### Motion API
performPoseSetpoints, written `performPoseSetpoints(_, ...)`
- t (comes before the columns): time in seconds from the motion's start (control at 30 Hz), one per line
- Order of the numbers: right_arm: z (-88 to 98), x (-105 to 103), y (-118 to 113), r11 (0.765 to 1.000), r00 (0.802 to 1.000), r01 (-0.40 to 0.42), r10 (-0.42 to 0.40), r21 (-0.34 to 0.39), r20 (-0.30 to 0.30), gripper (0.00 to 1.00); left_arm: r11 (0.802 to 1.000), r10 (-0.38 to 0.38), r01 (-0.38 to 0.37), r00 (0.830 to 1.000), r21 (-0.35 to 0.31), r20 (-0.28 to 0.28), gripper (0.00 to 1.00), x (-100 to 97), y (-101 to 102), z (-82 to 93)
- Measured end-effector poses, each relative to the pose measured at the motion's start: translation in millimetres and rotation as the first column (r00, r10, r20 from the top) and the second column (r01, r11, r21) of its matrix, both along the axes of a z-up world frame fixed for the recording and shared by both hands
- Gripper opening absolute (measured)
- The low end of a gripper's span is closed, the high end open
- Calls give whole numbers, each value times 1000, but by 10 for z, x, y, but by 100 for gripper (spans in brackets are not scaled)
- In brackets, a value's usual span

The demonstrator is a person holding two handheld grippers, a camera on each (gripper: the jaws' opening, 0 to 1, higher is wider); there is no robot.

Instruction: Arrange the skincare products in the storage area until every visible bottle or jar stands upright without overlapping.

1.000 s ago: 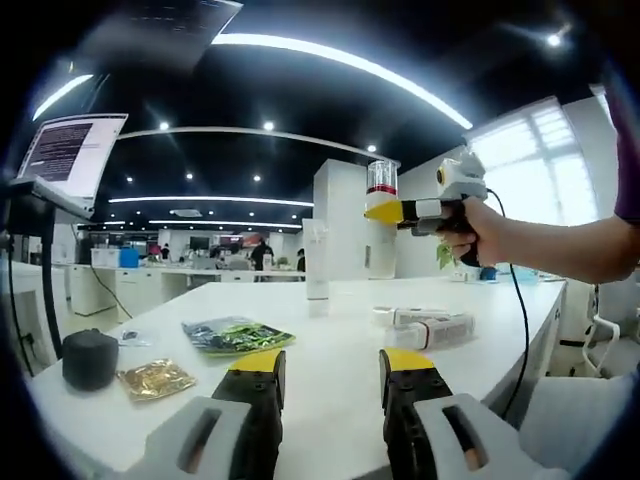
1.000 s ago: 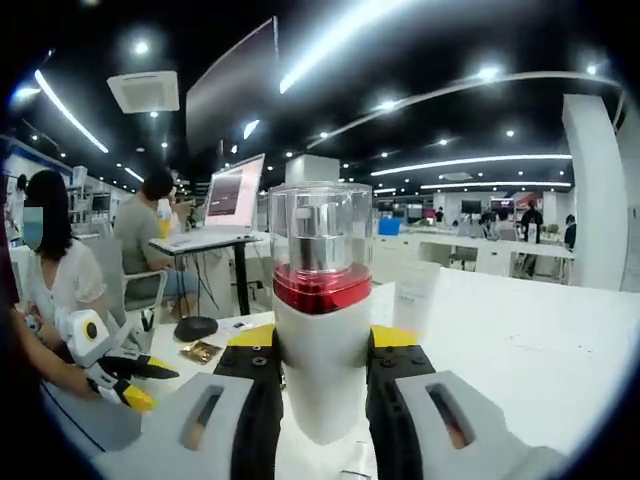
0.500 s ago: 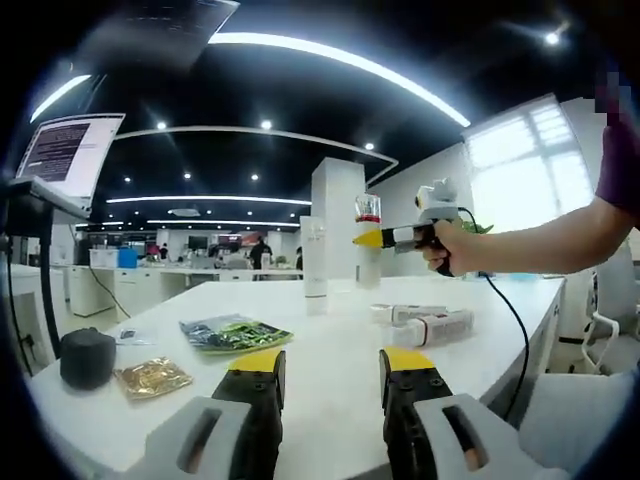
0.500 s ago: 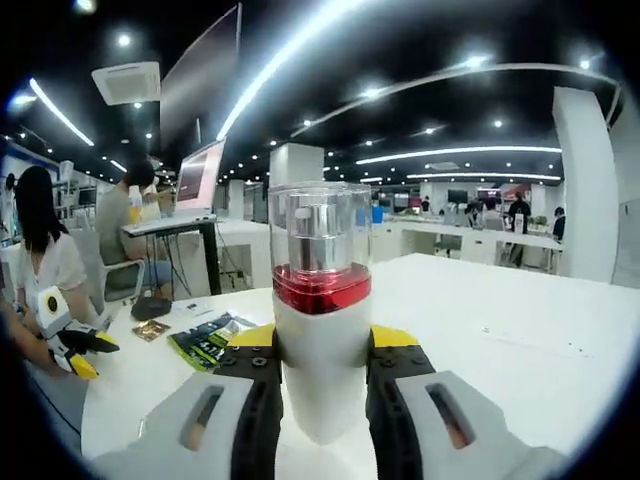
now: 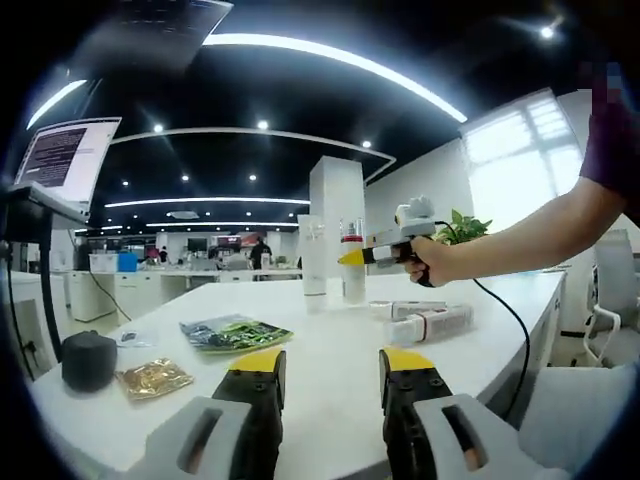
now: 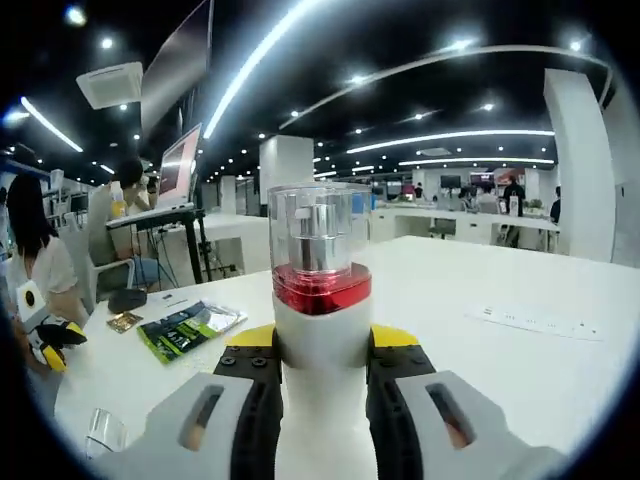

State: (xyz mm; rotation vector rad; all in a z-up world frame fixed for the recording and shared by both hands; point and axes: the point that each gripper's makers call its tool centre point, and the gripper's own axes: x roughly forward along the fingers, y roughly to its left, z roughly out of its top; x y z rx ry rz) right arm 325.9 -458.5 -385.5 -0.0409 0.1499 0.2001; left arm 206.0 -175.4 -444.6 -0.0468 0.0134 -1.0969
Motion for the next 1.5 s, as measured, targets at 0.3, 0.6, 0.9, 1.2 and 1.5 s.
performPoseSetpoints(0.3, -80, 82, -80, 1000, 1000, 16, -16, -12, -9, 30, 1000, -23, 23, 1000, -5, 16, 38, -48, -37, 28)
performPoseSetpoints(0.6, -59, 156, -81, 1000, 999, 1, -1, 7, 32, 30, 999, -20, 20, 1000, -24, 8, 38, -39, -19, 63)
performPoseSetpoints(0.9, -52, 206, -103, 1000, 998, -13, 12, 17, 64, 32, 999, -23, 23, 1000, -27, 3, 38, -54, -22, 64)
performPoseSetpoints(1.2, -57, 157, -103, 999, 998, -7, 5, 37, 55, 33, 1000, -29, 29, 999, -13, -36, 38, -51, -65, -20)
performPoseSetpoints(1.5, -197, 112, -102, 1000, 1000, 10, -10, -22, 1, 33, 1000, -16, 16, 998, 7, -53, 38, -36, -59, -59)
